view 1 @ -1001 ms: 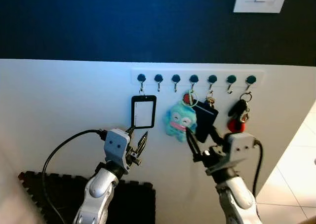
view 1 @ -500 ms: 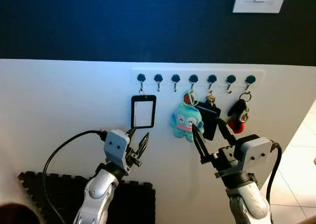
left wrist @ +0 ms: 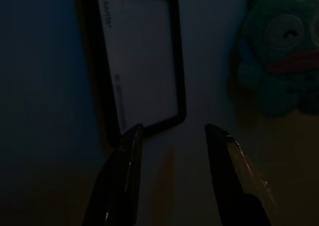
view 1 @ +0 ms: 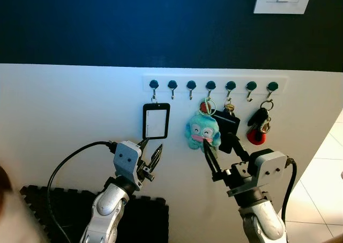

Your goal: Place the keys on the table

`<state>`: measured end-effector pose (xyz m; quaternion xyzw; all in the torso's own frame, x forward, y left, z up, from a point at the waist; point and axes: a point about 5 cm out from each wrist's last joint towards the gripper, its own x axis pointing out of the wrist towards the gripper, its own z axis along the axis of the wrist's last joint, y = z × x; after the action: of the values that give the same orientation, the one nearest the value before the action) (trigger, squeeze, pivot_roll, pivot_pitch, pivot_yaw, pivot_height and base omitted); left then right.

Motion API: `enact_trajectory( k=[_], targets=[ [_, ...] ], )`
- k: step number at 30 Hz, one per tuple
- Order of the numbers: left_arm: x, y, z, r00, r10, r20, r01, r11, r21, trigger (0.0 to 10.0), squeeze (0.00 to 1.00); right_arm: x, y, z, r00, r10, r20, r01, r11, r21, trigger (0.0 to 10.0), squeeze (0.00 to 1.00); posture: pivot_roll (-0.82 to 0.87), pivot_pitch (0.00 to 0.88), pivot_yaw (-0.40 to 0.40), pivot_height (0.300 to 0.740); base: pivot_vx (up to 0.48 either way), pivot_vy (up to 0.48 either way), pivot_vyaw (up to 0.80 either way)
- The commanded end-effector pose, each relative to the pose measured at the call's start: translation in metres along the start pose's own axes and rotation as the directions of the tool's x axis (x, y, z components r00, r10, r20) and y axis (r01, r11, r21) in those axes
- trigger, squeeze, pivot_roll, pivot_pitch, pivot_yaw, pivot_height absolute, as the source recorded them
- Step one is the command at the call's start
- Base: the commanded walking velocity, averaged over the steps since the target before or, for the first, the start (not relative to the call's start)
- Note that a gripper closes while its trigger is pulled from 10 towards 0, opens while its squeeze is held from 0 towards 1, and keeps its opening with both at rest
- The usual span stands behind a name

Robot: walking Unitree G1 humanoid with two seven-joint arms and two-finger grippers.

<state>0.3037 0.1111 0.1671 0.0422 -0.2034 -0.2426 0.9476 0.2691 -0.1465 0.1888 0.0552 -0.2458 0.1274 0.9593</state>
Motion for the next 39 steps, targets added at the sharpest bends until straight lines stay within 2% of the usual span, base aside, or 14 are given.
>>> enact_trajectory(
  k=[1,5,11,17,19,26,30,34,36,39],
  targets=[
    [-0.002,-0.002,-0.001,1.0,-0.011,-0.001,0.011,1.0,-0.003,10.0,0.0,0.0,-0.004,-0.007,0.999,-0.02,-0.041,0.021,0.999,0.034,10.0,0.0,0.03,0.075,0.009,0.74,0.0,0.0,0.0],
    [-0.002,-0.004,-0.001,1.0,-0.019,0.001,0.019,1.0,-0.004,10.0,0.0,0.004,-0.011,-0.017,0.995,-0.027,-0.094,0.034,0.997,0.074,10.0,0.0,0.03,0.076,0.006,0.74,0.0,0.0,0.0],
    [-0.002,-0.005,-0.001,1.0,-0.023,0.001,0.023,1.0,-0.004,10.0,0.0,0.012,-0.014,-0.02,0.995,-0.026,-0.092,0.034,0.996,0.088,10.0,0.0,0.03,0.077,0.004,0.74,0.0,0.0,0.0],
    [-0.004,-0.005,-0.001,1.0,-0.024,-0.001,0.024,1.0,0.0,10.0,0.0,0.021,-0.01,-0.019,0.997,0.021,-0.075,-0.012,0.993,0.119,10.0,0.0,0.04,0.075,0.001,0.74,0.0,0.0,0.0],
    [-0.004,-0.004,-0.001,1.0,-0.021,-0.002,0.021,1.0,0.004,10.0,0.0,0.025,-0.004,-0.02,0.994,0.072,-0.078,-0.061,0.989,0.134,10.0,0.0,0.04,0.069,-0.003,0.74,0.0,0.0,0.0],
    [-0.005,-0.003,0.0,1.0,-0.02,-0.002,0.02,1.0,0.008,10.0,0.0,0.023,0.011,-0.023,0.978,0.188,-0.089,-0.174,0.975,0.141,10.0,0.0,0.05,0.067,-0.005,0.74,0.0,0.0,0.0],
    [-0.006,-0.002,-0.001,1.0,-0.02,-0.006,0.02,1.0,0.013,10.0,0.0,0.015,0.019,-0.025,0.962,0.255,-0.101,-0.24,0.961,0.139,10.0,0.0,0.05,0.065,-0.004,0.74,0.0,0.0,0.0],
    [-0.007,-0.002,-0.001,1.0,-0.02,-0.009,0.02,1.0,0.014,10.0,0.0,0.012,0.02,-0.026,0.959,0.26,-0.11,-0.244,0.96,0.14,10.0,0.0,0.04,0.066,-0.003,0.74,0.0,0.0,0.0],
    [-0.007,-0.002,-0.002,1.0,-0.022,-0.011,0.022,1.0,0.014,10.0,0.0,0.007,0.017,-0.03,0.964,0.232,-0.127,-0.215,0.967,0.134,10.0,0.0,0.04,0.068,0.005,0.74,0.0,0.0,0.0],
    [-0.005,-0.004,-0.002,1.0,-0.028,-0.011,0.028,1.0,0.012,10.0,0.0,0.009,0.011,-0.031,0.974,0.19,-0.121,-0.174,0.976,0.134,10.0,0.0,0.04,0.07,0.008,0.74,0.0,0.0,0.0]
  ],
)
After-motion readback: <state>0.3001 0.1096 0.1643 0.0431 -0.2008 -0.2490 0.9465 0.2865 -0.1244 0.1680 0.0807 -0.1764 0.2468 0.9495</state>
